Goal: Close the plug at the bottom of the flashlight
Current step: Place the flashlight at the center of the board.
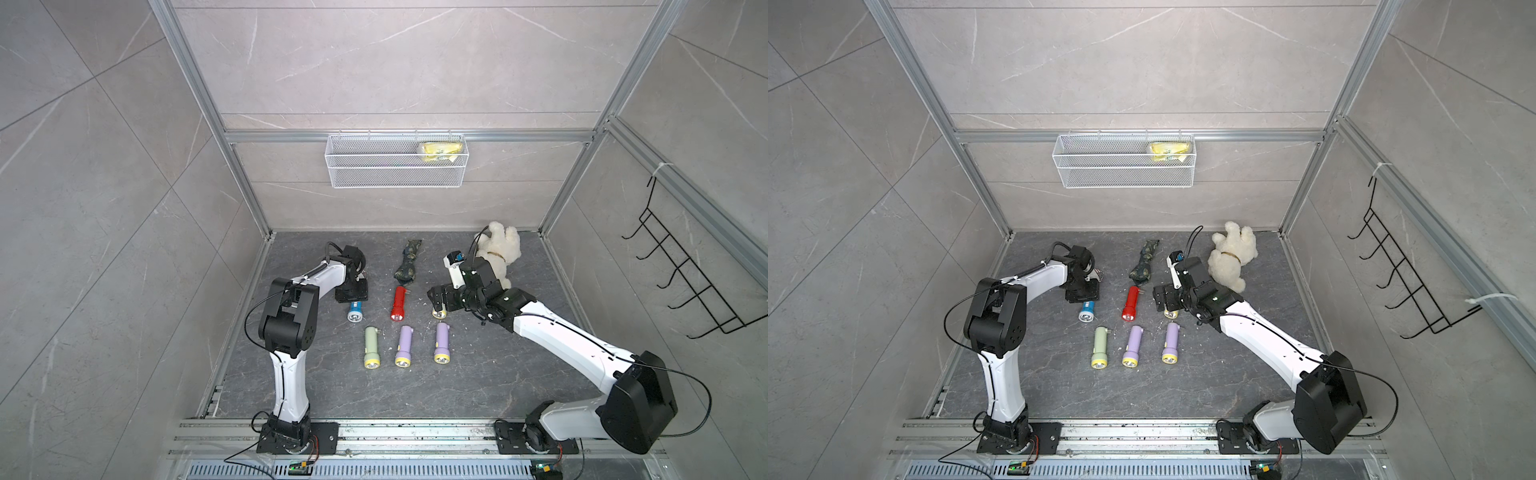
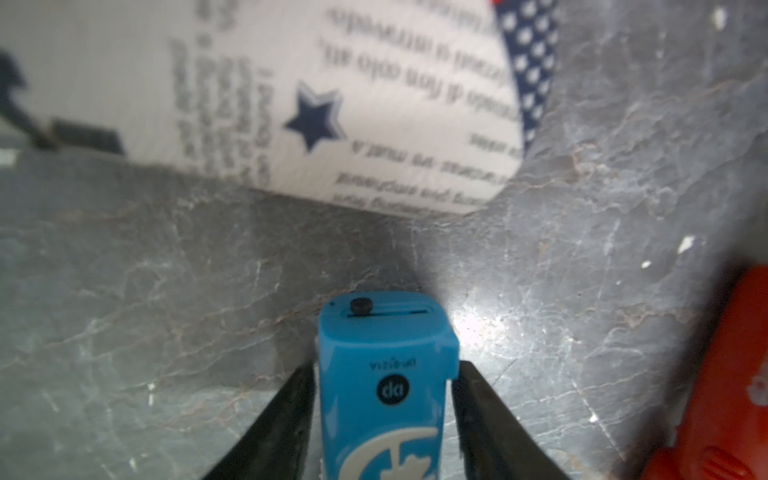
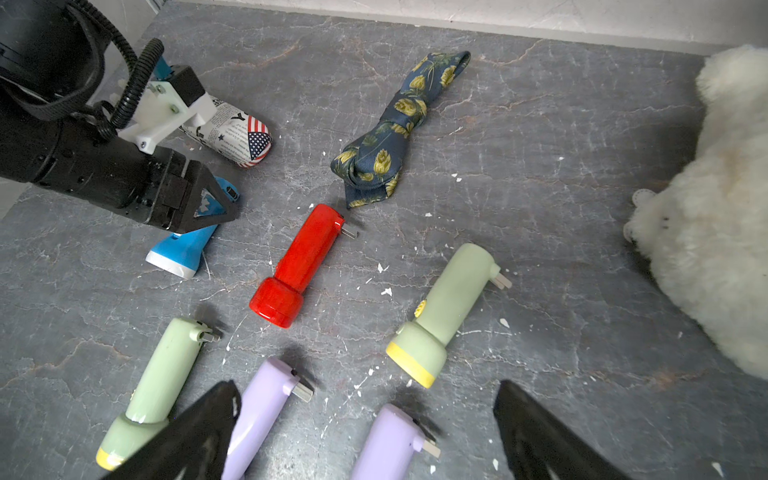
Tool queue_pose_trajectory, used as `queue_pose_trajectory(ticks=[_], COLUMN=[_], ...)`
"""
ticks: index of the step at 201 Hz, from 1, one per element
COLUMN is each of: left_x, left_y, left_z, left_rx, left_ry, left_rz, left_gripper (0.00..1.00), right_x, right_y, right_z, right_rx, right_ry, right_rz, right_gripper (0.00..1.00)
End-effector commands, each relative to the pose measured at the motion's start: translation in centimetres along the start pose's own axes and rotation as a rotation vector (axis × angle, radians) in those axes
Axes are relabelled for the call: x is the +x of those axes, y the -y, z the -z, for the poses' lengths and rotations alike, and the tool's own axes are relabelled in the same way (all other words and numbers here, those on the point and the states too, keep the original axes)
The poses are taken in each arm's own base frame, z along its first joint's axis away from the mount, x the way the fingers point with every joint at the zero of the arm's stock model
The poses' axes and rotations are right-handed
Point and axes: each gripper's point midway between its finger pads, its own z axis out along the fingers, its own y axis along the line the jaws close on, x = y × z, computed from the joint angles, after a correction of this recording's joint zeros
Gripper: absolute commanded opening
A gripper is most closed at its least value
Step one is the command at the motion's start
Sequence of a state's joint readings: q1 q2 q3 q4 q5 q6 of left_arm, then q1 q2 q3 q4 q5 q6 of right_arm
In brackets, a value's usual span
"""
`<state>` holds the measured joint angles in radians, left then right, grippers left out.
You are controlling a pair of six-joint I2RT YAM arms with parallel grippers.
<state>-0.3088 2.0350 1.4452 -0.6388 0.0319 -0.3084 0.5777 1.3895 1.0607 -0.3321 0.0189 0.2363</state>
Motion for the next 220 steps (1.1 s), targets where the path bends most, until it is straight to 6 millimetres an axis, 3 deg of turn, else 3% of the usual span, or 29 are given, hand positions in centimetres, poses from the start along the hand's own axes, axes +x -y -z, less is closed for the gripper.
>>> queue_pose_trajectory(ticks=[1, 11, 30, 37, 40, 96, 128, 159, 220], left_x=[0.7, 0.5, -0.1, -0.3, -0.4, -3.7, -4.9, -4.7, -1.7], left_y=[-0.3, -0.2, -0.1, -0.1, -0.1, 0.5, 3.1, 6.0, 12.0], left_z=[0.1, 0.5, 1.5, 2.0, 2.2, 10.4, 13.1, 12.5, 9.5], left_rx=[-0.007, -0.01, -0.009, -0.009, -0.012, -0.052, 0.101, 0.119, 0.121], left_ry=[-0.044, -0.035, -0.013, -0.002, 0.005, 0.266, 0.374, 0.344, 0.255], left_rz=[-0.003, -0.003, -0.003, -0.004, -0.003, -0.014, -0.018, -0.08, -0.144], left_gripper=[0.74, 0.8, 0.82, 0.97, 0.99, 1.0, 1.0, 1.0, 1.0], right_x=[-0.1, -0.2, -0.4, -0.5, -0.5, -0.9, -1.1, -1.2, 0.1], right_y=[-0.2, -0.3, -0.3, -0.3, -0.3, -0.3, -0.4, -0.3, 1.5], right_z=[0.2, 0.3, 0.4, 0.4, 0.4, 0.7, 0.7, 1.1, 1.8], right_rx=[-0.017, -0.018, -0.02, -0.02, -0.02, -0.015, -0.022, -0.014, 0.06], right_ry=[0.014, 0.018, 0.026, 0.026, 0.026, 0.033, 0.039, 0.047, 0.05], right_rz=[-0.01, -0.01, -0.01, -0.01, -0.01, -0.01, -0.016, -0.018, -0.015], right_gripper=[1.0, 1.0, 1.0, 1.0, 1.0, 1.0, 1.0, 1.0, 1.0])
